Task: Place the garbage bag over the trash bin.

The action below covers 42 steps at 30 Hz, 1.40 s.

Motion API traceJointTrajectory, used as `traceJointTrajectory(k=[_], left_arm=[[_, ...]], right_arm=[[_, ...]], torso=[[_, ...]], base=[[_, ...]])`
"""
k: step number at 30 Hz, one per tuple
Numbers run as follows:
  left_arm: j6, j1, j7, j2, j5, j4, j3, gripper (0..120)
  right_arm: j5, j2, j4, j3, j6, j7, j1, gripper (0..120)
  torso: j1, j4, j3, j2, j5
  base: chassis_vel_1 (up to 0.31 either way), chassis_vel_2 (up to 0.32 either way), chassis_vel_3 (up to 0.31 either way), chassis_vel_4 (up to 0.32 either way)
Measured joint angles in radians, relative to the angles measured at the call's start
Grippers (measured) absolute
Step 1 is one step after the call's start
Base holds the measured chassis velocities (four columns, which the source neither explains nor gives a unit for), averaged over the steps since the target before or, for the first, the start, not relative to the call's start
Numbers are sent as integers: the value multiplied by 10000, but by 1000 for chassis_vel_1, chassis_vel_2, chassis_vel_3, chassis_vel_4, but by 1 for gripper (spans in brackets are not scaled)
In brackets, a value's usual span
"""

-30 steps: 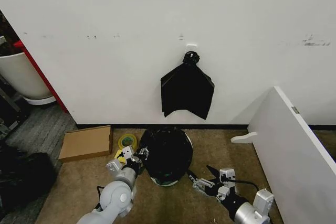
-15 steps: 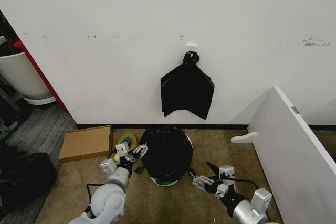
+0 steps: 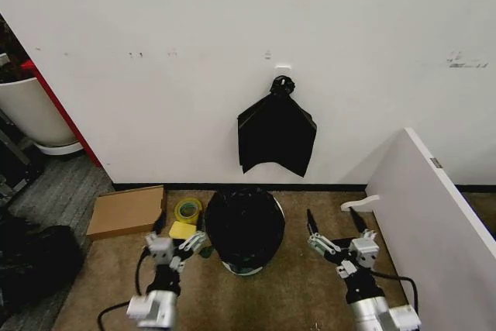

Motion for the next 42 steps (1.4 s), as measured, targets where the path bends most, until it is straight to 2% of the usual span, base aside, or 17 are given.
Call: traceJointTrajectory(k=[1,3,5,13,21,42], left_arm=[[-296,309,22,-172,284,-161,-145,100],[-395,401,30,-224,369,-199,-189,100],[-985,990,53,-468,885,-330,-392,100],[-1685,1855,-112,-664,1585,-485,-429,100],[-1683,1741,-167,-791,1933,-355,-182,100],[-1522,1805,-226,-645,2205,-261,56,100]], right_arm=[[-84,155,-36,135,197,-12,-101,100],[-136,205,-63,190,272,-13,-137,100],[-412,401,-284,432,655,9,-273,100],[-855,611,-297,565,1099,185,-526,100],[-1351,825,-465,622,1720,355,-691,100],[-1328,882,-494,456,1495,352,-708,100]], torso=[[0,-1,0,0,3],[0,-1,0,0,3],[0,0,0,0,2],[0,0,1,0,1],[0,-1,1,0,0],[0,0,2,0,1]], base=[[0,0,0,0],[0,0,0,0],[0,0,0,0],[0,0,0,0],[0,0,0,0],[0,0,0,0]])
